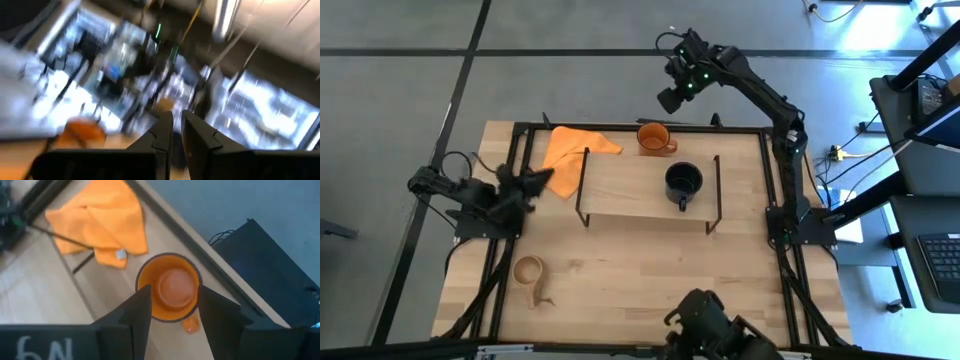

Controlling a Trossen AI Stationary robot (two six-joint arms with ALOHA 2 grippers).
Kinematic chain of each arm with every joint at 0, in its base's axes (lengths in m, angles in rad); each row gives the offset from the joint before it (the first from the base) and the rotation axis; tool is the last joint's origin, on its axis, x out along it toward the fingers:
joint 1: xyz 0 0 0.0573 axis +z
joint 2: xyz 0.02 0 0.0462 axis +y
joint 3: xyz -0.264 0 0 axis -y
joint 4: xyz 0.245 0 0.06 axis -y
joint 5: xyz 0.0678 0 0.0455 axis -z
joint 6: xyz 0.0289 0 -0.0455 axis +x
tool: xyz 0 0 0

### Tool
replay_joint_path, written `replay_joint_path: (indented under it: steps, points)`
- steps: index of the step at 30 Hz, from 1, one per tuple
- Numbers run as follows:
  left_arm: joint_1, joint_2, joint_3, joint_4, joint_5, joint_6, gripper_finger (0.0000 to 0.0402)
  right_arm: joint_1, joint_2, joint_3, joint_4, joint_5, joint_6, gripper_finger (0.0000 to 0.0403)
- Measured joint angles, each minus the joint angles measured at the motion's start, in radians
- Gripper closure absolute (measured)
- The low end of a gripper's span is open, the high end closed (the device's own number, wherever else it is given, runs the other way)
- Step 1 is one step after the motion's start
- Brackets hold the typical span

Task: Stack small to large cups/mugs on shelf
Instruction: Put the orange mug on the shelf

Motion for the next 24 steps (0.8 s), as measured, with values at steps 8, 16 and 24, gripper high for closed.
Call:
replay_joint_path:
  steps: [8,16,24]
  points:
    - [0.073,0.001,0.229,-0.307,0.035,0.024,0.0370,-0.047,0.087,0.000,-0.005,-0.009,0.091,0.0243]
    - [0.187,0.157,0.584,-0.702,0.097,0.084,0.0370,-0.055,0.169,0.000,-0.032,0.013,0.053,0.0243]
    - [0.365,0.571,0.838,-0.813,0.180,0.103,0.0370,-0.055,0.162,0.013,-0.068,0.017,0.035,0.0243]
